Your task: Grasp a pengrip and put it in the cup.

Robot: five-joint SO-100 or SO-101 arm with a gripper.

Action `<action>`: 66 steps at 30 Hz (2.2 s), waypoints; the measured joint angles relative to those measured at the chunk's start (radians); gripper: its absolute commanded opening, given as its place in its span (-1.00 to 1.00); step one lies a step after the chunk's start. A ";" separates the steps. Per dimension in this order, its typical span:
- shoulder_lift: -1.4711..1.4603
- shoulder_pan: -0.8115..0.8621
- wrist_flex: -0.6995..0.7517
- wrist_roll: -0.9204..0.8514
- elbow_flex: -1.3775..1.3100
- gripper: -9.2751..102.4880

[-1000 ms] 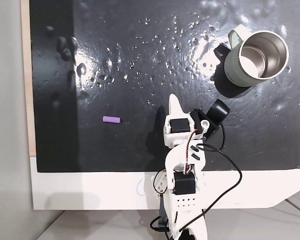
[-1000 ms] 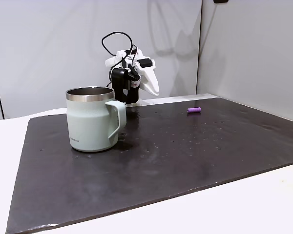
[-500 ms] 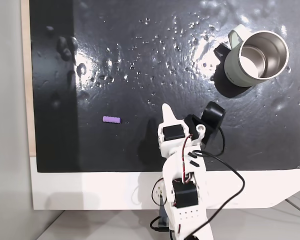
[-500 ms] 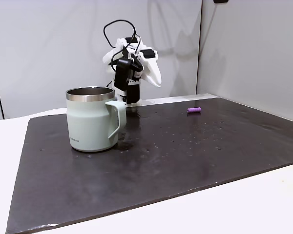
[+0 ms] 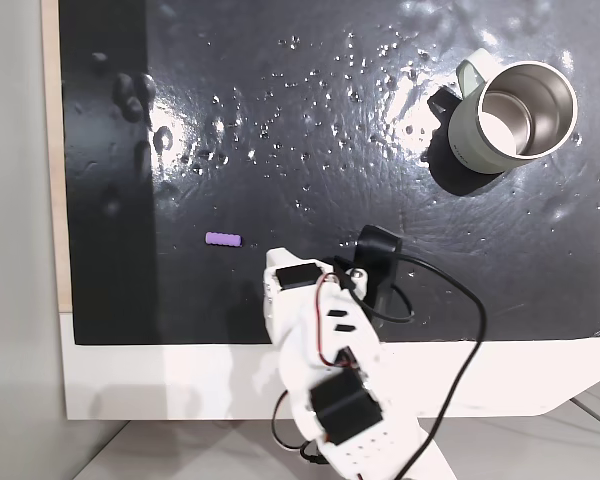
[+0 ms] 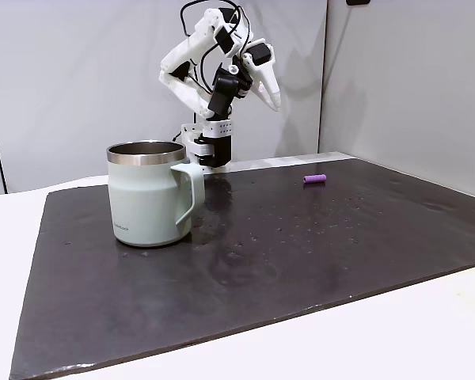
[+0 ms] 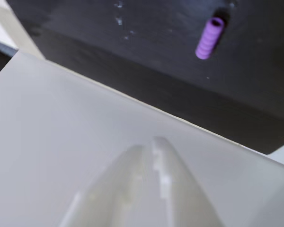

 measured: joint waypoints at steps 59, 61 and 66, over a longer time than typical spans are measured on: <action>-1.262 -0.239 -0.166 0.311 -0.388 -0.49; -1.281 -0.239 -0.161 0.321 -0.410 -0.51; -1.307 -0.235 -0.166 0.321 -0.440 -0.68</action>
